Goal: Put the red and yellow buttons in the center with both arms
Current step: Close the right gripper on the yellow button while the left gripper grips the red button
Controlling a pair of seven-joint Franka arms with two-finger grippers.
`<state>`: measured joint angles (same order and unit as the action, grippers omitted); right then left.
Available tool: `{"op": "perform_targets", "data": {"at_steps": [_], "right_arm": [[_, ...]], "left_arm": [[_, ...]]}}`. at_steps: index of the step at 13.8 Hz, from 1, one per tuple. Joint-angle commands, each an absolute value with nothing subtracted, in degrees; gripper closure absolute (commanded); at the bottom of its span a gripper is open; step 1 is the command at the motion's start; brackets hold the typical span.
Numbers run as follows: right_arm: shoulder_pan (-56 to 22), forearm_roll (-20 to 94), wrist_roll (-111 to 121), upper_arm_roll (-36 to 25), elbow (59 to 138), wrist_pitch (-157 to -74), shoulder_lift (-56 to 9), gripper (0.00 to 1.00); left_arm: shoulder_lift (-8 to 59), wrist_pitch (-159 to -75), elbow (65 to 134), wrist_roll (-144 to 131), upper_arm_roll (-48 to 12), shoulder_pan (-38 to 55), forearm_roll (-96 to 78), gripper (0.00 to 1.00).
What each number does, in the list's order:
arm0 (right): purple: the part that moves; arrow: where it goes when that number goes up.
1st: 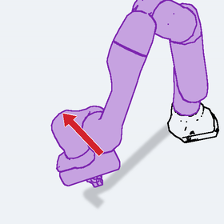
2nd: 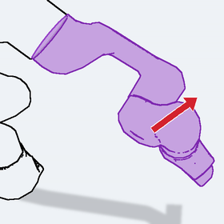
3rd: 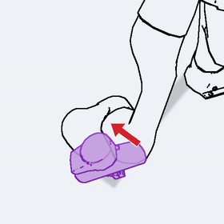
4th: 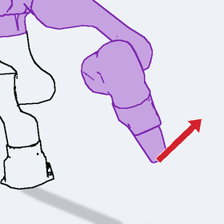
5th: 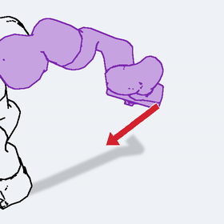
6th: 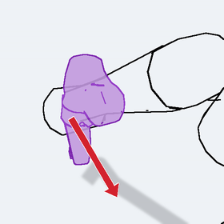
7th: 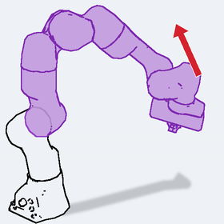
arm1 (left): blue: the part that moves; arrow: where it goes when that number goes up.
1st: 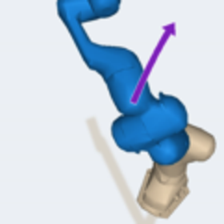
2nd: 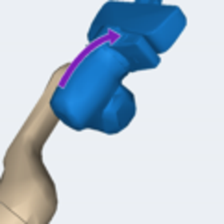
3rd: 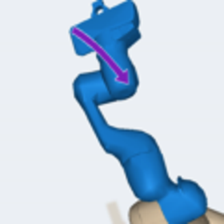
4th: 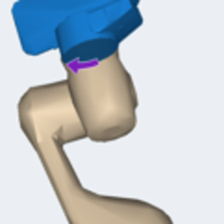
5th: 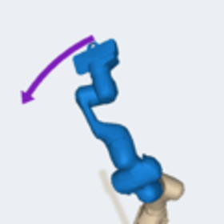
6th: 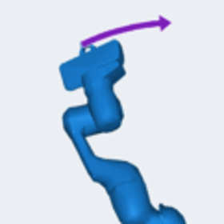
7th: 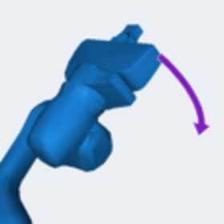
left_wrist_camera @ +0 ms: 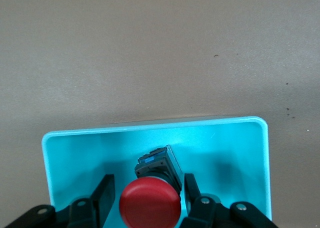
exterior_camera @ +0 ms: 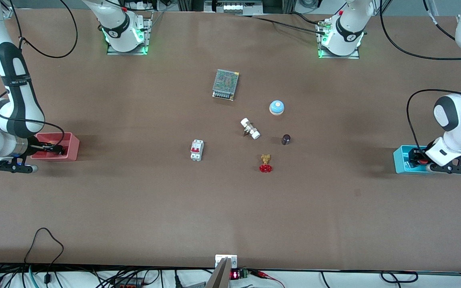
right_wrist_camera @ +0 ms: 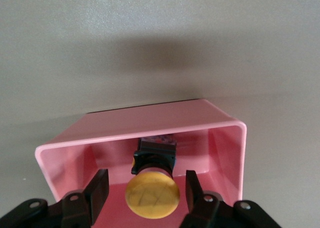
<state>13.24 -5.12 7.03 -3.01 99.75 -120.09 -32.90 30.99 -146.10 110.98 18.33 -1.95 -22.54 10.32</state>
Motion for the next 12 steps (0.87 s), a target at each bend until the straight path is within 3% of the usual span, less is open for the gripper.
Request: {"op": "perform_targets", "data": {"at_steps": [1, 5, 8, 11, 12], "right_arm": [[13.2, -5.3, 7.3, -2.9, 99.1, -120.6, -33.5, 0.34], [13.2, -5.6, 7.3, -2.9, 97.5, -121.1, -33.9, 0.35], [13.2, -5.5, 7.3, -2.9, 97.5, -121.2, -34.1, 0.35], [13.2, -5.5, 7.3, -2.9, 97.5, -121.1, -34.5, 0.35], [13.2, -5.5, 7.3, -2.9, 97.5, -120.9, -34.4, 0.38]], "left_arm": [[30.3, -146.6, 111.3, 19.1, -2.8, -23.3, 11.2, 0.49], [30.1, -146.1, 111.0, 19.0, -2.8, -23.3, 11.2, 0.70], [28.4, -145.3, 110.9, 19.0, -2.8, -23.0, 11.2, 0.70], [24.8, -135.5, 107.4, 18.9, -3.9, -22.7, 11.3, 0.70], [24.4, -125.3, 100.8, 18.7, -5.5, -22.6, 11.3, 0.70]]}}
